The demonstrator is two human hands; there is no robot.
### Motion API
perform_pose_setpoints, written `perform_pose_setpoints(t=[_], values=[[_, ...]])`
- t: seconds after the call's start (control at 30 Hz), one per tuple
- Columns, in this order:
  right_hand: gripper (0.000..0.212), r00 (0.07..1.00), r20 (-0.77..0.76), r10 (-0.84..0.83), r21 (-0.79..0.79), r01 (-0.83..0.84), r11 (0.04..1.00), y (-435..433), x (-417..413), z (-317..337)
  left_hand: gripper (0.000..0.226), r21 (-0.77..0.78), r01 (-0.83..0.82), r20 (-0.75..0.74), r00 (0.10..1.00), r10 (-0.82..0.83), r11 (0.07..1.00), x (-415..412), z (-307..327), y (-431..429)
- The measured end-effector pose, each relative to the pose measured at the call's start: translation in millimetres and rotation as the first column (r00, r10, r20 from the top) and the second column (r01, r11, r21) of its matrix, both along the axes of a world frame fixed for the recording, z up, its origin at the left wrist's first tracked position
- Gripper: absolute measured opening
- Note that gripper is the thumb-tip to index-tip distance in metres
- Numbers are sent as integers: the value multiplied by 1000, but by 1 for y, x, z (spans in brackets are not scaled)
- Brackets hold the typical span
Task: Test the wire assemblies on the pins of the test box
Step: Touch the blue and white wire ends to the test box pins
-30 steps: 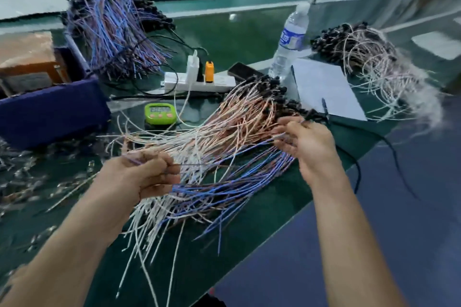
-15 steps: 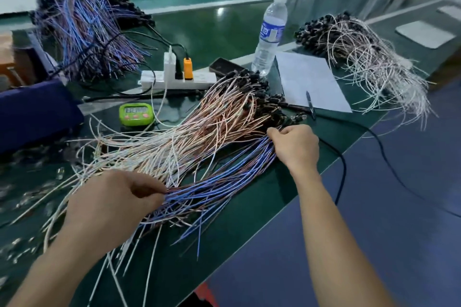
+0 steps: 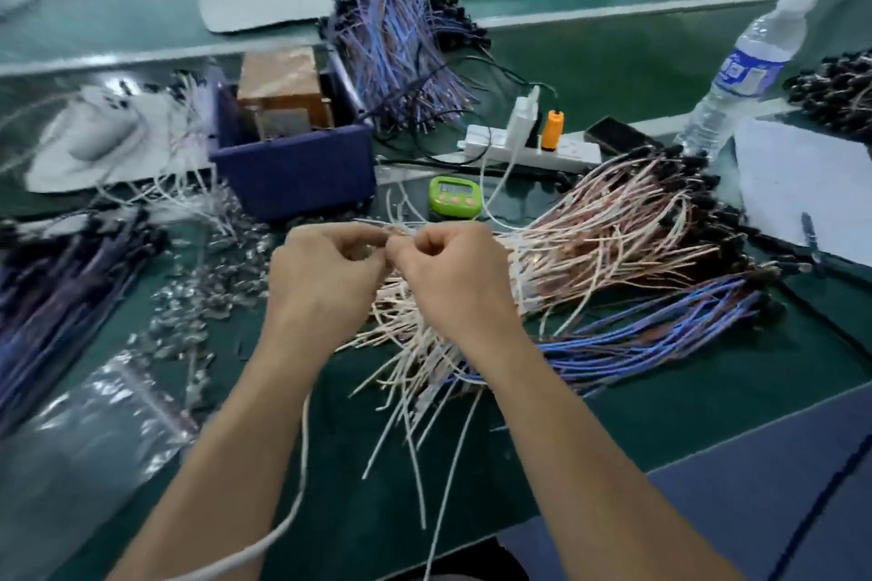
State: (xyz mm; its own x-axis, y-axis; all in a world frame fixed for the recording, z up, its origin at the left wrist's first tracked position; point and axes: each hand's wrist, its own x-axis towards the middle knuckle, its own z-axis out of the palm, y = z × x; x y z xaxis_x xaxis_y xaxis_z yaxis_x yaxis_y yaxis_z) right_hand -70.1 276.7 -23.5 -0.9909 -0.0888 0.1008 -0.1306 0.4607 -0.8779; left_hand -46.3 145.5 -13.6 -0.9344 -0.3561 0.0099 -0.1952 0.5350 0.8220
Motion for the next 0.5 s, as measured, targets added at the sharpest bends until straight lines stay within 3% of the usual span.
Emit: perform_pose_setpoints(t=[0.13, 0.23, 0.3, 0.4, 0.47, 0.5], values=[[28, 990, 54, 133, -36, -131, 991, -79, -6, 1, 23, -197, -201, -47, 979, 196, 959, 16, -2, -61], [15, 964, 79, 256, -90, -249, 964, -135, -4, 4, 15, -154, -321, -84, 947, 311, 935, 28, -7, -113], [15, 938, 81, 337, -145, -323, 935, -168, -1, 5, 17, -174, -461, -119, 887, 446, 870, 39, -8, -144], [36, 941, 41, 337, -134, -329, 935, -210, 4, 1, 58, -210, -674, -114, 736, 667, 708, 58, -11, -179], [50, 951, 41, 306, -62, -303, 951, -233, 3, -5, 61, -156, -718, -110, 695, 710, 678, 67, -18, -203], [47, 940, 65, 334, -39, -332, 942, -244, 2, -8, 52, -97, -724, -121, 690, 713, 683, 70, -20, -214]])
